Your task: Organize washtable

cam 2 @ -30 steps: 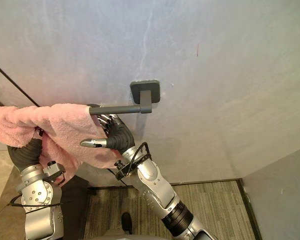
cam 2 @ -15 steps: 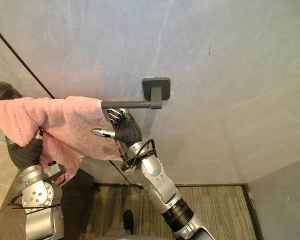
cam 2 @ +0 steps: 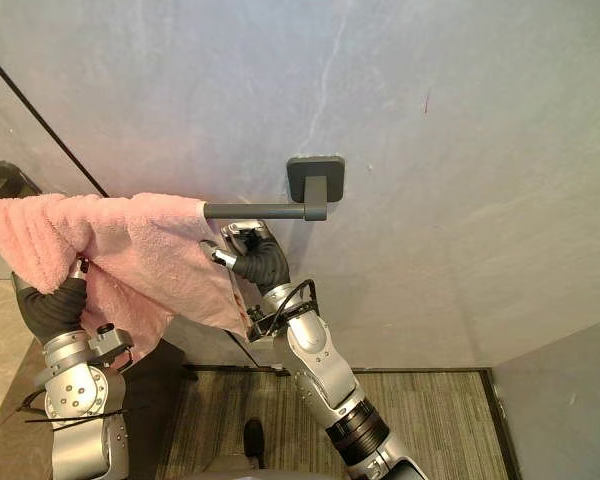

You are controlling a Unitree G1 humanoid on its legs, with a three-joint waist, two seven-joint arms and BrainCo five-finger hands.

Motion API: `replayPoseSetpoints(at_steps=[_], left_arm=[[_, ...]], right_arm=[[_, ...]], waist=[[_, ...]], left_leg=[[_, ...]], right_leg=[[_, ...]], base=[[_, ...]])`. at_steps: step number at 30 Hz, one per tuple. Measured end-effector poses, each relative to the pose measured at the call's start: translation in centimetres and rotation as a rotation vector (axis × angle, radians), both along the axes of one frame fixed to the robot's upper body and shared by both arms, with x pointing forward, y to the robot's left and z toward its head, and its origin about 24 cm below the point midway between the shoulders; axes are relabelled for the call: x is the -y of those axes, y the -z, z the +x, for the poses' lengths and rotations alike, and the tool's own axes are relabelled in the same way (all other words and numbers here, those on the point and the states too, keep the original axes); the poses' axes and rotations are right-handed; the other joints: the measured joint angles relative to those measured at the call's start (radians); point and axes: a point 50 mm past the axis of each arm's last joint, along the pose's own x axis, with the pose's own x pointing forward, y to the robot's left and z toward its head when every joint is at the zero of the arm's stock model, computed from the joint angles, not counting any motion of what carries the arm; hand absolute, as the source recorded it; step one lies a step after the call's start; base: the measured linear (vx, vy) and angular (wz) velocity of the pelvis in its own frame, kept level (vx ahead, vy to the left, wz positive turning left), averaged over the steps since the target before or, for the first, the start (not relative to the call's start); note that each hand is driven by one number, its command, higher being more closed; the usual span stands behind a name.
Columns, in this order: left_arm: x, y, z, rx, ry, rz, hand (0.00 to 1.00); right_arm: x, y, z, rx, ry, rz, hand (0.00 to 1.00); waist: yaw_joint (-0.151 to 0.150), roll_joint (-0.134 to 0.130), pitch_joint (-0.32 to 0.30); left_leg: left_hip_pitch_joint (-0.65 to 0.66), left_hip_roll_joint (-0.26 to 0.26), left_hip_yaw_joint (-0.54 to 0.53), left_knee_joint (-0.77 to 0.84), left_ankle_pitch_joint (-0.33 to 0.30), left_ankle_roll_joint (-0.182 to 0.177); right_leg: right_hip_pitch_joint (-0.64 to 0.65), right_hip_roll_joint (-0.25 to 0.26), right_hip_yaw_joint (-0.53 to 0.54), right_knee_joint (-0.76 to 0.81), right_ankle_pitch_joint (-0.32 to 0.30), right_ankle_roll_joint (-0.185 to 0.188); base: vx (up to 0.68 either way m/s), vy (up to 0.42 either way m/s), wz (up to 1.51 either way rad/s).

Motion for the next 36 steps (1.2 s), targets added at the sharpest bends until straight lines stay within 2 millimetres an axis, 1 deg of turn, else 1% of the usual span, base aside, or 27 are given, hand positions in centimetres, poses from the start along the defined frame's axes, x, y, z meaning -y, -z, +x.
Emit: replayPoseSetpoints(at_steps=[7, 8, 10, 14, 18, 20, 24, 26, 28, 30, 36], left_arm=[[0.5, -0.1, 0.2, 0.011, 0.033, 0.002, 1.0], [0.5, -0.2, 0.3, 0.012, 0.037, 0.004, 1.0], [0.6, -0.2, 0.3, 0.014, 0.05, -0.001, 1.0], [0.6, -0.4, 0.4, 0.027, 0.06, -0.001, 1.0], [0.6, -0.6, 0.4, 0.031, 0.068, 0.02, 1.0], [0.5, -0.6, 0.3, 0.029, 0.066, 0.029, 1.0], [0.5, -0.5, 0.3, 0.027, 0.065, 0.028, 1.0], [0.5, -0.5, 0.3, 0.025, 0.067, 0.025, 1.0], [0.5, -0.5, 0.3, 0.022, 0.076, 0.026, 1.0], [0.6, -0.4, 0.3, 0.034, 0.102, 0.0, 1.0], [1.4, -0.4, 0.4, 0.081, 0.209, -0.092, 1.0]], right_arm=[[1.9, 1.4, 0.2, -0.043, 0.09, -0.028, 1.0], [2.3, 1.7, 0.2, -0.054, 0.108, -0.028, 1.0], [3.0, 2.1, 0.3, -0.069, 0.136, -0.026, 1.0], [5.1, 2.8, 0.7, -0.102, 0.231, -0.019, 1.0], [7.3, 2.6, 0.7, -0.103, 0.333, -0.001, 1.0], [8.6, 2.6, 0.9, -0.098, 0.381, -0.001, 1.0], [10.4, 2.5, 0.9, -0.102, 0.463, 0.006, 1.0], [11.8, 2.3, 0.8, -0.096, 0.531, 0.012, 1.0], [12.7, 2.4, 0.8, -0.091, 0.57, 0.01, 1.0], [13.3, 2.4, 0.7, -0.088, 0.595, 0.012, 1.0], [13.9, 2.2, 0.7, -0.081, 0.633, 0.012, 1.0]], waist=[[-0.004, -0.012, 0.002], [-0.008, -0.015, 0.001], [-0.024, -0.018, 0.002], [-0.03, -0.03, 0.002], [-0.033, -0.033, 0.003], [-0.051, -0.036, 0.003], [-0.052, -0.037, 0.002], [-0.054, -0.038, 0.002], [-0.054, -0.038, 0.001], [-0.054, -0.038, 0.001], [-0.053, -0.038, 0.001]], left_leg=[[0.002, -0.003, -0.004, 0.0, 0.003, 0.003], [0.002, -0.005, -0.004, 0.0, 0.003, 0.004], [0.002, -0.009, -0.005, 0.0, 0.006, 0.007], [0.002, -0.011, 0.0, -0.001, 0.006, 0.008], [0.001, -0.011, 0.001, -0.001, 0.006, 0.008], [0.001, -0.011, 0.003, 0.0, 0.006, 0.008], [-0.003, -0.009, 0.021, 0.0, 0.006, 0.008], [-0.003, -0.01, 0.026, 0.0, 0.006, 0.008], [-0.003, -0.01, 0.027, 0.0, 0.008, 0.011], [-0.002, -0.01, 0.027, 0.0, 0.008, 0.011], [-0.002, -0.011, 0.026, 0.0, 0.008, 0.011]], right_leg=[[0.004, -0.003, 0.0, 0.0, 0.0, 0.0], [0.004, -0.004, 0.0, 0.0, 0.0, 0.0], [0.004, -0.008, 0.0, 0.002, 0.0, 0.0], [-0.005, -0.011, 0.004, 0.003, 0.001, 0.002], [-0.007, -0.011, 0.005, 0.001, 0.001, 0.002], [-0.007, -0.011, 0.006, -0.001, 0.002, 0.003], [-0.021, -0.01, 0.022, -0.001, 0.01, 0.005], [-0.02, -0.011, 0.031, -0.002, 0.017, 0.007], [-0.018, -0.011, 0.031, -0.006, 0.019, 0.008], [-0.015, -0.01, 0.031, -0.011, 0.021, 0.008], [-0.016, -0.011, 0.031, -0.014, 0.022, 0.008]], base=[[0.0, 0.002, 0.01], [0.0, 0.0, 0.0], [0.0, 0.0, 0.0], [0.0, 0.0, -0.02], [0.0, 0.0, 0.0], [0.0, 0.0, -0.02], [0.01, 0.003, -0.14], [0.04, 0.009, -0.1], [0.02, 0.006, -0.02], [0.0, 0.0, 0.0], [0.0, 0.0, 0.0]])
